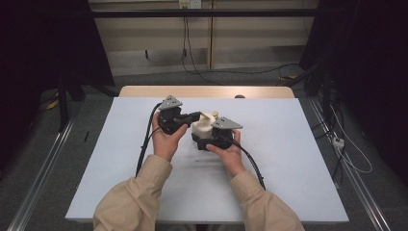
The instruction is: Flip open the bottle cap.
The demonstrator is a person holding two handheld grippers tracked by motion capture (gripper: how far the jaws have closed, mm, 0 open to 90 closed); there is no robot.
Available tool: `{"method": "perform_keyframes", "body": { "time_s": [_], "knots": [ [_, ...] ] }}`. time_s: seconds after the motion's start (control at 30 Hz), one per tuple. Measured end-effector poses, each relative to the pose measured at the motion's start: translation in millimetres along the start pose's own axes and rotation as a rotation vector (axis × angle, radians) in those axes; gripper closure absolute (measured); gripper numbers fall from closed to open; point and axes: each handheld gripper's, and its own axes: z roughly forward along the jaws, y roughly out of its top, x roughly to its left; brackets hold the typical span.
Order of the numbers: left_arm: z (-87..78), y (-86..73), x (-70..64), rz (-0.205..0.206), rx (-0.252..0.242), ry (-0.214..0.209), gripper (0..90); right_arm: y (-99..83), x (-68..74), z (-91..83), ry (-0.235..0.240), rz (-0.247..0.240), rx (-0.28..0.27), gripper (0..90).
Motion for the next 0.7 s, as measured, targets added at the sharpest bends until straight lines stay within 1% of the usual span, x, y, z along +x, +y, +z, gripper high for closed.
{"method": "perform_keyframes", "body": {
  "time_s": [0.4, 0.7],
  "knots": [
    [2.9, 0.9, 1.7, -0.007, -0.009, 0.008, 90.0, -0.1, -0.3, 0.2, 0.001, 0.0, -0.002, 4.8],
    [6.0, 1.4, 2.7, -0.006, -0.005, 0.011, 90.0, -0.1, -0.3, 0.1, 0.001, 0.002, -0.001, 4.7]
  ]
}}
